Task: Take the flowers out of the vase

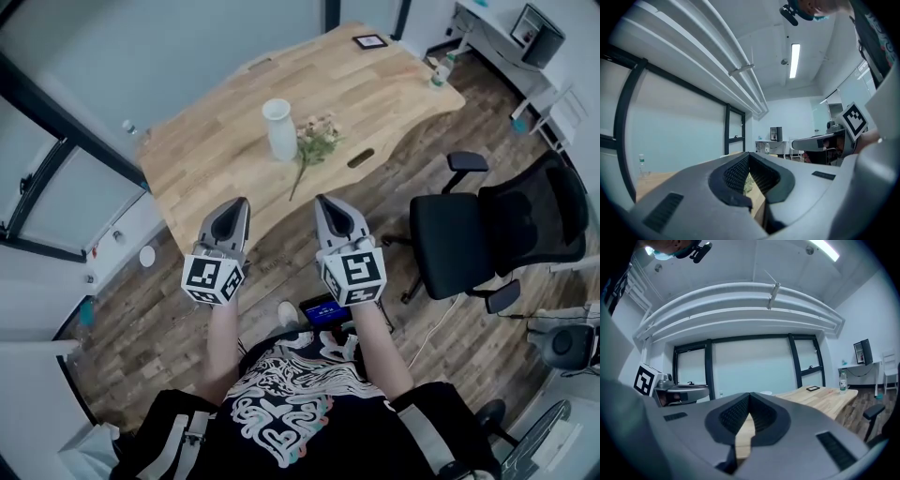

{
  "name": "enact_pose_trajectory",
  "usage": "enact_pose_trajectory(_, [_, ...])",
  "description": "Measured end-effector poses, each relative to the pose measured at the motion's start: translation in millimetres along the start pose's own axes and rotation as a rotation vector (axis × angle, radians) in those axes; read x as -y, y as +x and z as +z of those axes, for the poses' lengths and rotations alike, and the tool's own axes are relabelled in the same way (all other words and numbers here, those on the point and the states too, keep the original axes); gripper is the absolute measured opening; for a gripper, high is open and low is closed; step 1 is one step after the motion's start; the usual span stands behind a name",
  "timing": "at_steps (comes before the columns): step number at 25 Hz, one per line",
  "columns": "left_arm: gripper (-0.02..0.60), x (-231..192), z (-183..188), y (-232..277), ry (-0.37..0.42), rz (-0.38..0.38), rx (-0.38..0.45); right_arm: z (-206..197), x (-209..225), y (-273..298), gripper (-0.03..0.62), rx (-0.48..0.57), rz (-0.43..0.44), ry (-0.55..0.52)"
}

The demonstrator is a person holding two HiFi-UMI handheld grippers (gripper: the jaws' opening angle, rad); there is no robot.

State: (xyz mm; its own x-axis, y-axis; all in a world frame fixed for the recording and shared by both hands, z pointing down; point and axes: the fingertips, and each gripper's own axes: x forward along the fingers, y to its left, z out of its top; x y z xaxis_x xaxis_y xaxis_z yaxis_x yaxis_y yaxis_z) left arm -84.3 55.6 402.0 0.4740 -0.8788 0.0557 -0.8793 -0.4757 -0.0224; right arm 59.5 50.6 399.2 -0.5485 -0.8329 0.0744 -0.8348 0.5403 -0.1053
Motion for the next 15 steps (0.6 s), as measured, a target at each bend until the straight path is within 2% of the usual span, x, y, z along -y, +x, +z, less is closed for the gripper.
enact_pose_trajectory(4, [0.003, 1.1, 1.5, -6.1, -0.016, -0.023, 0.013, -1.4, -5.9, 1.8, 0.005, 0.003, -0.008, 0.003])
enact_pose_trajectory(15, [0.003, -4.9, 3.8, -11.8, 0.012, -0.002, 0.015, 0.1, -7.6, 3.9, 0.005, 0.004, -0.025, 0.014])
